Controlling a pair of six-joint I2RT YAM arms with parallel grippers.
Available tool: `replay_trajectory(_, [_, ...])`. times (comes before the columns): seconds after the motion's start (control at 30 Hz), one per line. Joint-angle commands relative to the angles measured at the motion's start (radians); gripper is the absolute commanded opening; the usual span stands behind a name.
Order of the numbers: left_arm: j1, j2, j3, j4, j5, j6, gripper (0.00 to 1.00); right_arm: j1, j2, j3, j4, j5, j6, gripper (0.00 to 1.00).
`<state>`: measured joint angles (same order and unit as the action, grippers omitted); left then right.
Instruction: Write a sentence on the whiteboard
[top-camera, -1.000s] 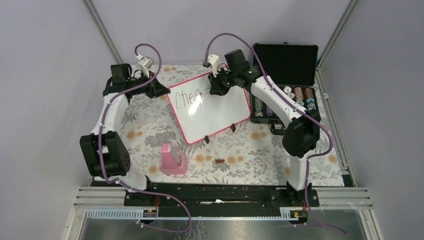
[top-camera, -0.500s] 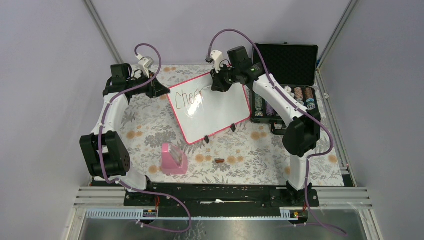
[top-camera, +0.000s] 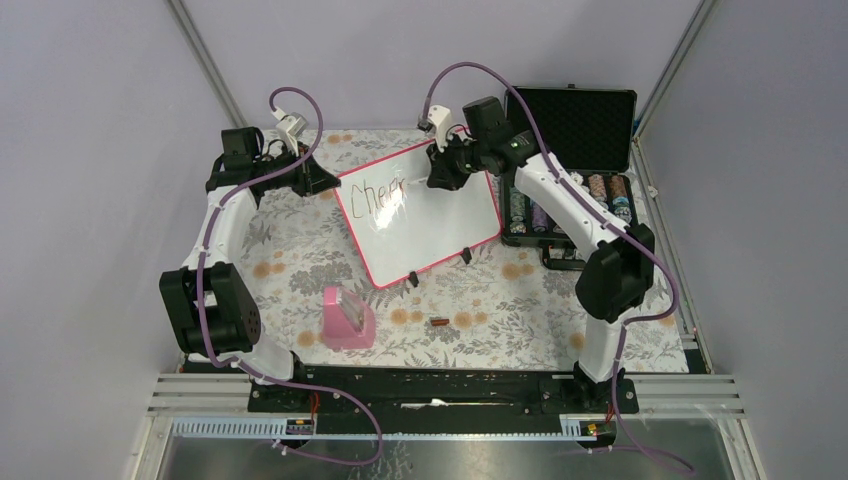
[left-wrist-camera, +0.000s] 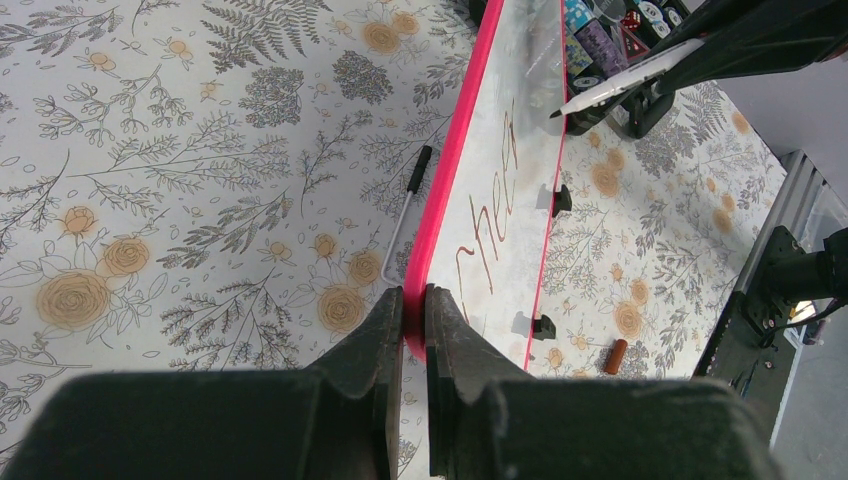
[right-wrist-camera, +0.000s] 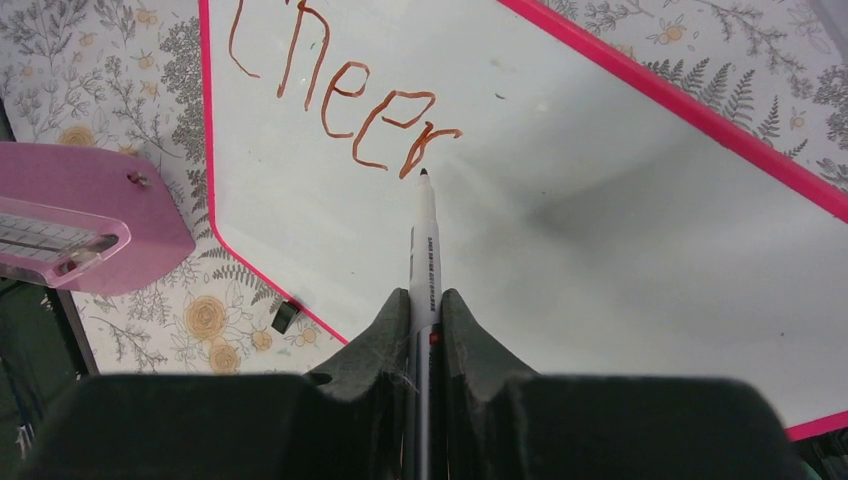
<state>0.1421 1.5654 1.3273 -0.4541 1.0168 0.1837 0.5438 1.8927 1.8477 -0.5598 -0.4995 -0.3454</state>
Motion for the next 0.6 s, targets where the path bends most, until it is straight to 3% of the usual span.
replay_trajectory(0.0, [-0.039,-0.02,0.006,-0.031,0.031,0.029,0.0,-0.019,-0.04,0.001,0.032,0.006,-0.016,0.0])
replay_trajectory(0.57, [-0.04,-0.022,0.004,-0.031,0.032,0.032,0.0,-0.019,0.056,0.104,0.034,0.045,0.014,0.0])
